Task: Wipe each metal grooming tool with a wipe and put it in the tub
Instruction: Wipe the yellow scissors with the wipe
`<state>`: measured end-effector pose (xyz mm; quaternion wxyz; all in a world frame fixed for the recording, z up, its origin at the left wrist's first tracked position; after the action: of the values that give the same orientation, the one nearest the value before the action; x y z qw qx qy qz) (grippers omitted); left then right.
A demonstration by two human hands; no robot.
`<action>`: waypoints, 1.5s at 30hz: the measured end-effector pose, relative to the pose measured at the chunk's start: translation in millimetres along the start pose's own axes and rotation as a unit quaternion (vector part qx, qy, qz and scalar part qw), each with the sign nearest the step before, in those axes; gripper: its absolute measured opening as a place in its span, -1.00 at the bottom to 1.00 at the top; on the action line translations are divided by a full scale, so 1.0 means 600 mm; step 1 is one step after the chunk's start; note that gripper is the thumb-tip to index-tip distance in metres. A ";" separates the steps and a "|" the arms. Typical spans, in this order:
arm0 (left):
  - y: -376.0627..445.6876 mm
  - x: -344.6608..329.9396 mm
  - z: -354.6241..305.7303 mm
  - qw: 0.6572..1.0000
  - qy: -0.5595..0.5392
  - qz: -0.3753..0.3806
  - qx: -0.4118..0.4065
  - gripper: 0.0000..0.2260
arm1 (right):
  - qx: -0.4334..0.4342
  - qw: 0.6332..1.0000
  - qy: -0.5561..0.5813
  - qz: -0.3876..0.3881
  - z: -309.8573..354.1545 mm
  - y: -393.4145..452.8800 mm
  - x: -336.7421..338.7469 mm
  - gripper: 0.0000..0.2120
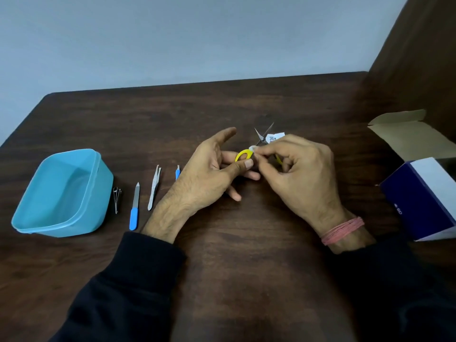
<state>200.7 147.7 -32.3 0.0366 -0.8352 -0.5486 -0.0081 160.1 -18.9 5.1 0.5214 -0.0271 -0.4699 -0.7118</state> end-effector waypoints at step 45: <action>-0.001 0.004 0.015 0.995 0.017 0.095 0.012 -0.69 | 0.005 0.998 -0.060 -0.001 -0.001 0.013 0.009 -0.94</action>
<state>200.8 151.1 -41.2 0.0563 -0.8829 -0.4660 -0.0127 163.8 -23.2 12.5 0.4919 -0.0669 -0.5042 -0.7066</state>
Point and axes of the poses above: each hand's wrist, its own y-axis towards the middle knuckle, its own x-axis out of the back of the hand, z = x × y, the point moved 10 cm from there along y, towards the middle knuckle, and after that the axes turned 1 degree about z, right-handed, at the moved point
